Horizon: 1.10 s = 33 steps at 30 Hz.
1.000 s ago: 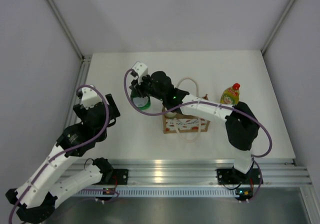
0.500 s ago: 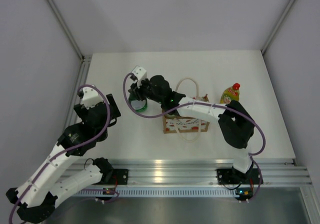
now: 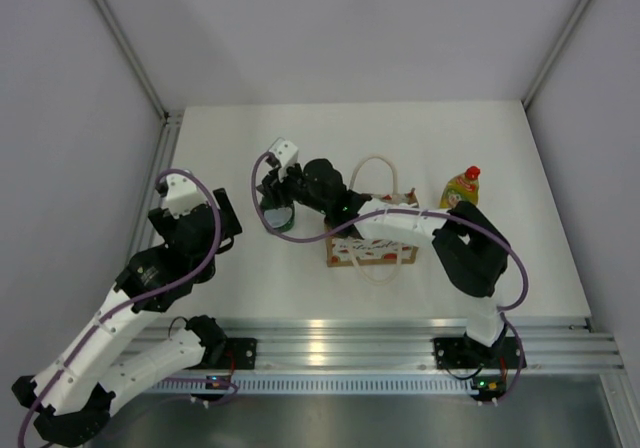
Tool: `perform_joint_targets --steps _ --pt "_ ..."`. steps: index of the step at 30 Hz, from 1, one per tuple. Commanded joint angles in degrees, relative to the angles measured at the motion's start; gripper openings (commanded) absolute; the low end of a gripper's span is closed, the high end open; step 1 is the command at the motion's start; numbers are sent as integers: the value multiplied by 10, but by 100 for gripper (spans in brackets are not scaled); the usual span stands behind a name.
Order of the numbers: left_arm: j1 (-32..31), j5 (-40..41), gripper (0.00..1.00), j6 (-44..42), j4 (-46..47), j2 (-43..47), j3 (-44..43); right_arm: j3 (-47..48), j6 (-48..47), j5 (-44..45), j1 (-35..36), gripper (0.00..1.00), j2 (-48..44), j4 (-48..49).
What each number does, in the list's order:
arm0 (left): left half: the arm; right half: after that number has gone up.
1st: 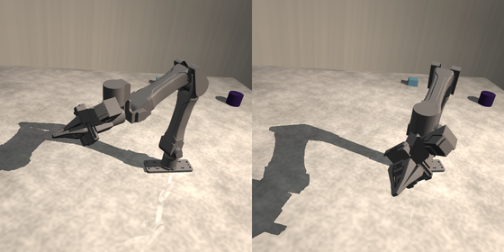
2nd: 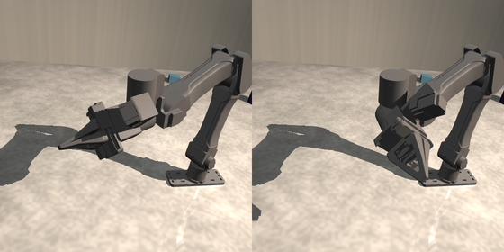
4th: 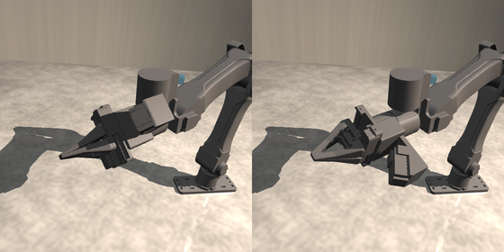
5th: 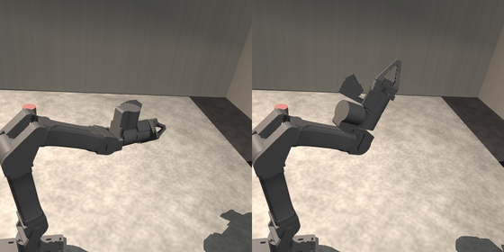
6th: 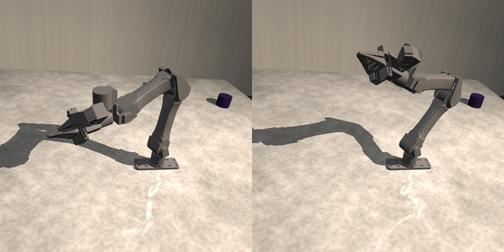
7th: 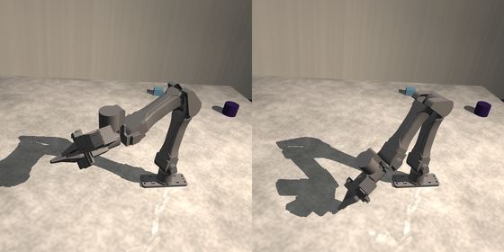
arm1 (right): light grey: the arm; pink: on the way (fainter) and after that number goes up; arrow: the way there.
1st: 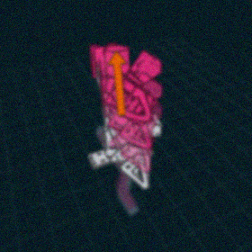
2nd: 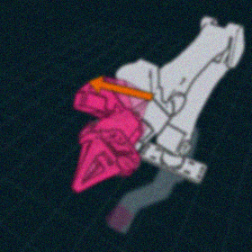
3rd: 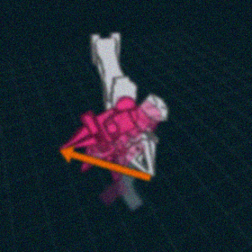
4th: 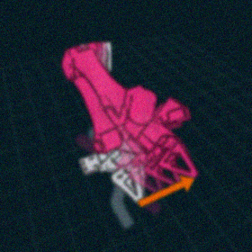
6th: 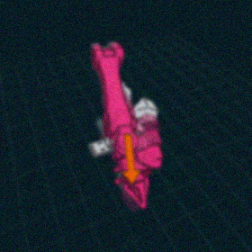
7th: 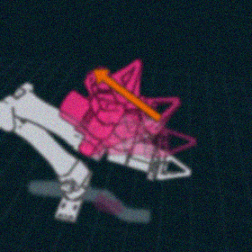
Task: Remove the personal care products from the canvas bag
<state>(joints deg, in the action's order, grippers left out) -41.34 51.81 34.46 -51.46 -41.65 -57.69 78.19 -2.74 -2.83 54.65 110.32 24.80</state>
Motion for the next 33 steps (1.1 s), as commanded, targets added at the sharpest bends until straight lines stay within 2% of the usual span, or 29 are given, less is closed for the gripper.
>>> perform_joint_targets --steps 1,6,9,16,25,31,33 --pt "2 -1 98 -5 18 -1 4 9 2 -2 11 51 -22 98" --pt "2 -5 98 -6 19 -5 4 9 -6 -2 11 59 -46 79" --pt "2 -10 98 -6 19 -5 4 10 -14 4 11 59 -69 60" --pt "2 -43 98 -15 31 -6 3 -8 -6 96 8 60 -156 -33" --pt "2 -199 98 -35 65 -33 -18 -58 66 228 -2 65 -294 -241" --pt "1 -351 98 0 90 -113 -48 -111 108 264 -15 70 -358 -355" --pt "1 -375 98 3 96 -155 -57 -119 109 259 -16 72 -375 -395"
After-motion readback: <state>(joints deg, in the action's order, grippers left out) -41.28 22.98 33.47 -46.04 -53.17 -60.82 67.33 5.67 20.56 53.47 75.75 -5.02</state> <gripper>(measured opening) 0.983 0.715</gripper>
